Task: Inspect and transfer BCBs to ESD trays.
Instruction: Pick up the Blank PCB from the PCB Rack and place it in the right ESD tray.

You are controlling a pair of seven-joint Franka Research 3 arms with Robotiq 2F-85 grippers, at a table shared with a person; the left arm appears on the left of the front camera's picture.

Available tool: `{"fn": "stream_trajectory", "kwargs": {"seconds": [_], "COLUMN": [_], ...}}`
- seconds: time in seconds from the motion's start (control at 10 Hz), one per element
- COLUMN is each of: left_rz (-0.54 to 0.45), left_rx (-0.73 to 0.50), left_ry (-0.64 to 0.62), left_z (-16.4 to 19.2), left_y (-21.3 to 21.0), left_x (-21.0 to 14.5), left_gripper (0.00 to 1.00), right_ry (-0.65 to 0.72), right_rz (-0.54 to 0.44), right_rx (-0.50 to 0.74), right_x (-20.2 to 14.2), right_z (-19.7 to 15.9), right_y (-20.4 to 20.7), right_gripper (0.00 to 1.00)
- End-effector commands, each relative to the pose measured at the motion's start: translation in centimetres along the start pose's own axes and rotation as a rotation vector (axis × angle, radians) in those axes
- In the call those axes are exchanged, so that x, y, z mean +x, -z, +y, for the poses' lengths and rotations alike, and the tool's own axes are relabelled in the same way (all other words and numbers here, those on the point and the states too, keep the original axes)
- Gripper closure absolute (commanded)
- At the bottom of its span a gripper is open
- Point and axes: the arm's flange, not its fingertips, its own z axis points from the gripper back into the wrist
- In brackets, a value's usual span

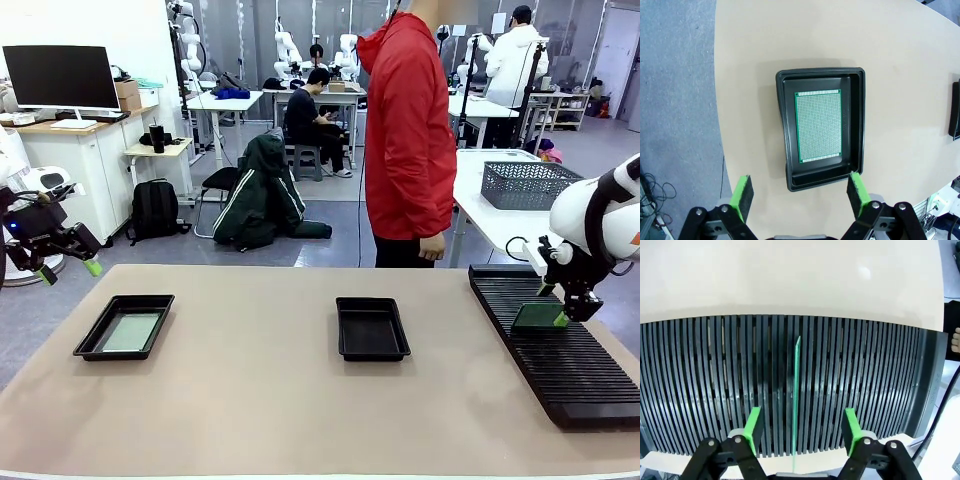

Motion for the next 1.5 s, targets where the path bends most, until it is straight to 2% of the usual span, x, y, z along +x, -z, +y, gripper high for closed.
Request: {"fn": "stream_trajectory", "kwargs": {"seconds": [0.0, 1.4], "left_rz": [-0.007, -0.007], "left_rx": [0.001, 0.001], "left_ry": [-0.005, -0.005], "left_z": [0.09, 0.09], "left_y": [0.16, 0.16], "left_x": [0.02, 0.02], "left_gripper": [0.0, 0.0], "right_ry": [0.02, 0.009], "right_rz": [0.027, 0.075], "right_rx": [-0.022, -0.002], "right_x": [-0.07, 0.62], "right_z": [-0.08, -0.5], "right_y": [0.35, 0.22], "right_gripper": [0.24, 0.68]}}
